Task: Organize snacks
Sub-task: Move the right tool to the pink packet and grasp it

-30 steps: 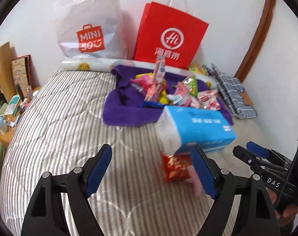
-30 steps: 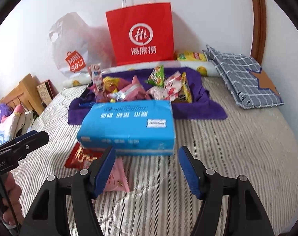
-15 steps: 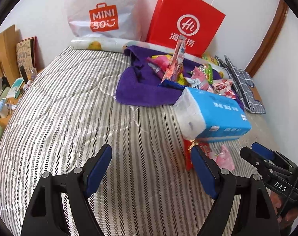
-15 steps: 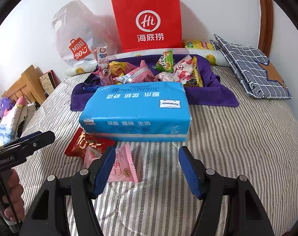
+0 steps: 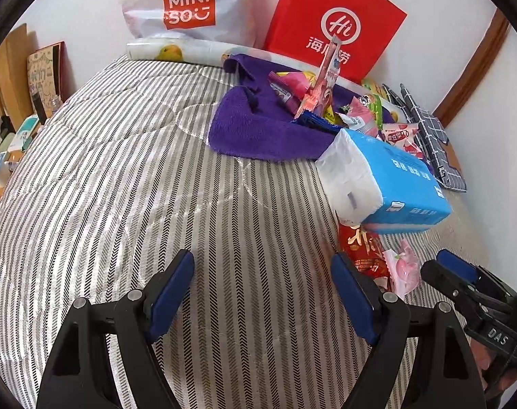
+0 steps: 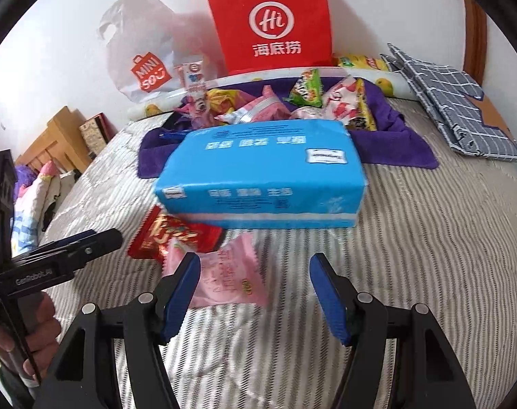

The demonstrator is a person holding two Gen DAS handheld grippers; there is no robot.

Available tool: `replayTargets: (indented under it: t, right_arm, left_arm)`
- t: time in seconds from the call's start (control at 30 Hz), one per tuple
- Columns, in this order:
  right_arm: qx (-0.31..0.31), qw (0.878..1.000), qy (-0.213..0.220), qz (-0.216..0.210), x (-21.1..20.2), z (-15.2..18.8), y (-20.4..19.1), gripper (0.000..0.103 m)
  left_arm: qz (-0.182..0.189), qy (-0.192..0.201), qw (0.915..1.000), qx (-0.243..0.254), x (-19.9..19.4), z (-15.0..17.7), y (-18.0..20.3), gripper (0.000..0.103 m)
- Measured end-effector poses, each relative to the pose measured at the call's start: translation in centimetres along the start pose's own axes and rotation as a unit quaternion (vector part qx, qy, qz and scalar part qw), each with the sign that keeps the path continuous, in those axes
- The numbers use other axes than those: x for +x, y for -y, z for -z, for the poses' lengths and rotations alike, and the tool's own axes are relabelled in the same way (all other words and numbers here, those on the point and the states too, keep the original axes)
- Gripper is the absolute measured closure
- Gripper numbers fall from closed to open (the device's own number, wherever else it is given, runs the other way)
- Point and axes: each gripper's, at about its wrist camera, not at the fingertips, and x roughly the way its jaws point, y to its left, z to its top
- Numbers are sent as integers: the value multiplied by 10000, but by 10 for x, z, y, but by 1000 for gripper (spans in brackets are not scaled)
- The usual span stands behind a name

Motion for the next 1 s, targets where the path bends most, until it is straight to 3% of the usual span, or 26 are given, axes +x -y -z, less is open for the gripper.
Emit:
replayTargets:
  t: [0.13, 0.5, 0.87, 1.0]
  right_arm:
    - [-87, 9995, 158, -262, -7, 1, -12, 35]
    - [-293, 9991, -306, -28, 32, 8, -24, 31]
    - [-245, 9996, -141, -98, 32, 0, -17, 31]
    - [-266, 9996, 61, -114, 20, -4, -14, 42]
  left_arm:
    - [-8, 8, 10000, 22, 0, 1, 0, 21]
    - [-81, -7, 9999, 92, 3, 2, 5, 21]
    - [82, -27, 9998, 161, 2, 2, 5, 21]
    - [43, -37, 9997, 229, 4, 2, 8, 21]
